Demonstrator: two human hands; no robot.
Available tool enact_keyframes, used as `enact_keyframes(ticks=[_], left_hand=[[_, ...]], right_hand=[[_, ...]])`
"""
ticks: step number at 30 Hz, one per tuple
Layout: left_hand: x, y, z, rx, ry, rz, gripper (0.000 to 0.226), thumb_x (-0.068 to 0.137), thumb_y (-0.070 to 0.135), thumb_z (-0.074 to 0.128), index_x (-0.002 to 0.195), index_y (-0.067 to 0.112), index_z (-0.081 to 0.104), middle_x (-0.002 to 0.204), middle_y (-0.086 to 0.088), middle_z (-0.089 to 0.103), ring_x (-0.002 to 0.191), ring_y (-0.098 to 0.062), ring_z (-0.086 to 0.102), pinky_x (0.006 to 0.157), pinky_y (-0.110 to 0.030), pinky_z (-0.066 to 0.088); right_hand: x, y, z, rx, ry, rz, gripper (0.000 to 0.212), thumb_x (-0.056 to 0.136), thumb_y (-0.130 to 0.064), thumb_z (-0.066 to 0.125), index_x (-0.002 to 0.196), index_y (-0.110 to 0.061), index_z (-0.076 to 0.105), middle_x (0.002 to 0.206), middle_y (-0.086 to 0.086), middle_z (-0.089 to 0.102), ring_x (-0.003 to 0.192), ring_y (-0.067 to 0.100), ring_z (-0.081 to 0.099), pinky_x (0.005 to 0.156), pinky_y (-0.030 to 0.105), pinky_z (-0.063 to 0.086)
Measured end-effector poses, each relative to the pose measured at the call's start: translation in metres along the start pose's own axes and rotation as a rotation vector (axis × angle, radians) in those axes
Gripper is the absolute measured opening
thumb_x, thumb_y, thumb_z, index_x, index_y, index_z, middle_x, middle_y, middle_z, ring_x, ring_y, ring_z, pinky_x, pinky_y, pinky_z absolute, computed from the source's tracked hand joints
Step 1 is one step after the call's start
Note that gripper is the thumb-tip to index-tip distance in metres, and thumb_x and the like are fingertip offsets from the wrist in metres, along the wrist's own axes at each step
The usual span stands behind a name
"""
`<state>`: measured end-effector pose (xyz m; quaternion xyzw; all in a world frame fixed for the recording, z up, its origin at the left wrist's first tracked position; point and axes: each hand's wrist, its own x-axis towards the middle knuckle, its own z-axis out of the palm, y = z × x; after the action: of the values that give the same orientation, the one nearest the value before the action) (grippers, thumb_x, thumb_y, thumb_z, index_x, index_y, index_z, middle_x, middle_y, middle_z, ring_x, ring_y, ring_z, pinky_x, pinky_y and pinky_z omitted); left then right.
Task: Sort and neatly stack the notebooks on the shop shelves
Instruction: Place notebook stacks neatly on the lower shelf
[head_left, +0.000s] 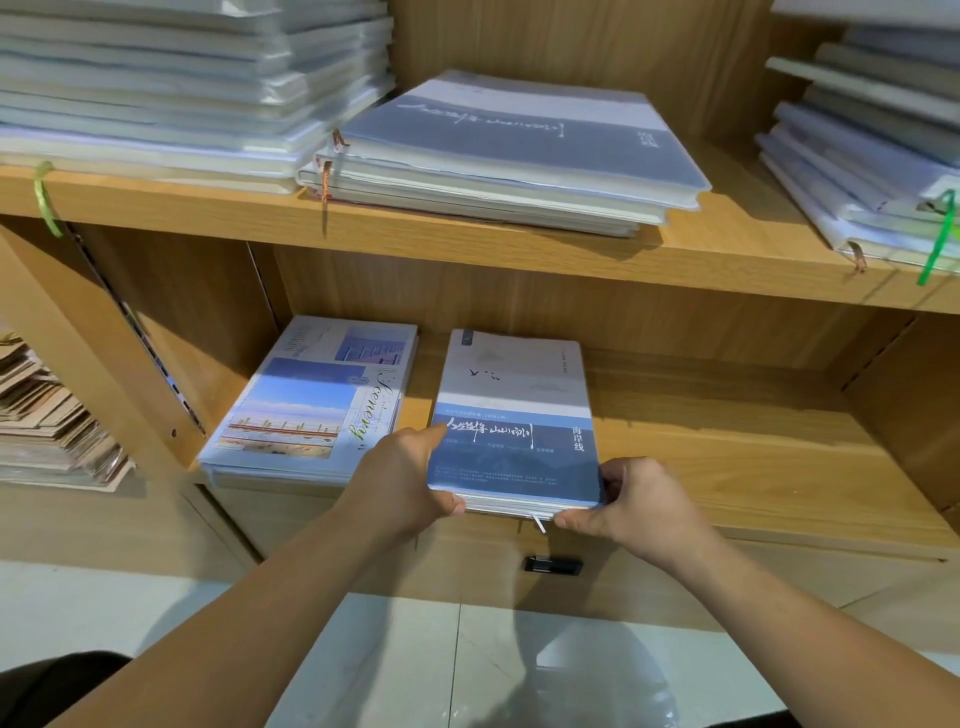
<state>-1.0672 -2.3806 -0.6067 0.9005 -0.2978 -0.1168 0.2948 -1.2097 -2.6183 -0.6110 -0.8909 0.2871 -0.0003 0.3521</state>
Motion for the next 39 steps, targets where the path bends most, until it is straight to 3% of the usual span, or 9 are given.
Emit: enact_keyframes(ticks=[3,5,8,11,15,21,27,30,39], left_hand=[[-0.002,0.001,0.0,-0.016,-0.008,-0.02,0.083,0.071,0.034,0.091,0.144,0.029,0.052,0.119,0.007,0.064,0.107,-0.015,0.061,0.093,-0.031,0.054],[-0.004,0.0,0.0,-0.021,-0.015,-0.048,0.065,0.069,0.033,0.09,0.125,0.034,0.058,0.107,0.013,0.067,0.1,-0.012,0.065,0.079,-0.025,0.055],[-0.009,-0.001,0.004,0.081,-0.002,-0.122,0.04,0.071,0.037,0.085,0.098,0.032,0.057,0.085,0.017,0.06,0.085,-0.009,0.063,0.062,-0.018,0.043],[-0.014,-0.004,0.012,0.168,0.035,-0.145,0.034,0.084,0.046,0.076,0.101,0.025,0.054,0.087,0.01,0.056,0.083,-0.013,0.058,0.069,-0.026,0.046],[-0.02,-0.006,0.019,0.162,0.068,-0.13,0.031,0.093,0.044,0.069,0.1,0.026,0.045,0.088,0.007,0.05,0.081,-0.012,0.049,0.071,-0.025,0.039],[-0.02,-0.011,0.019,0.157,0.117,-0.129,0.027,0.096,0.043,0.064,0.109,0.023,0.052,0.103,0.002,0.066,0.081,-0.009,0.046,0.071,-0.021,0.036],[-0.016,-0.013,0.015,0.108,0.119,-0.143,0.024,0.095,0.038,0.064,0.111,0.021,0.058,0.101,0.003,0.066,0.086,-0.011,0.058,0.075,-0.022,0.048],[-0.014,-0.013,0.011,0.053,0.081,-0.148,0.022,0.094,0.037,0.066,0.11,0.025,0.057,0.105,0.007,0.066,0.093,-0.01,0.063,0.073,-0.015,0.048],[-0.012,-0.019,0.009,0.055,0.074,-0.109,0.023,0.09,0.04,0.071,0.096,0.034,0.05,0.088,0.018,0.054,0.077,-0.003,0.053,0.058,-0.005,0.031]], right_hand=[[-0.002,-0.002,-0.001,-0.01,0.009,0.011,0.054,0.058,-0.045,0.098,0.101,-0.018,0.077,0.083,-0.013,0.074,0.072,0.0,0.066,0.054,0.01,0.039],[-0.002,-0.004,-0.002,-0.025,-0.01,0.035,0.055,0.054,-0.044,0.1,0.097,-0.02,0.075,0.082,-0.013,0.072,0.072,0.0,0.064,0.051,0.009,0.039],[-0.002,-0.008,-0.001,-0.042,-0.059,0.068,0.058,0.052,-0.037,0.102,0.099,-0.021,0.071,0.089,-0.011,0.073,0.082,0.006,0.067,0.063,0.019,0.05],[-0.001,-0.01,0.001,-0.096,-0.028,0.067,0.053,0.057,-0.038,0.1,0.097,-0.022,0.07,0.088,-0.012,0.07,0.08,0.004,0.065,0.06,0.018,0.048],[0.004,-0.009,0.002,-0.093,-0.019,0.064,0.049,0.06,-0.037,0.099,0.097,-0.024,0.07,0.084,-0.014,0.068,0.075,0.0,0.062,0.052,0.011,0.041],[0.009,-0.009,0.007,-0.075,-0.012,0.033,0.053,0.064,-0.04,0.097,0.108,-0.02,0.075,0.083,-0.015,0.067,0.074,-0.001,0.06,0.047,0.006,0.035],[0.012,-0.015,0.008,-0.084,-0.016,0.04,0.05,0.062,-0.041,0.097,0.102,-0.02,0.077,0.079,-0.015,0.07,0.071,0.001,0.064,0.047,0.008,0.036],[0.011,-0.018,0.008,-0.103,-0.019,0.042,0.046,0.06,-0.044,0.098,0.093,-0.025,0.072,0.078,-0.017,0.068,0.07,-0.002,0.061,0.045,0.007,0.035],[0.009,-0.022,0.009,-0.257,-0.004,0.06,0.055,0.064,-0.051,0.094,0.105,-0.024,0.07,0.093,-0.011,0.068,0.085,0.009,0.066,0.073,0.026,0.058]])
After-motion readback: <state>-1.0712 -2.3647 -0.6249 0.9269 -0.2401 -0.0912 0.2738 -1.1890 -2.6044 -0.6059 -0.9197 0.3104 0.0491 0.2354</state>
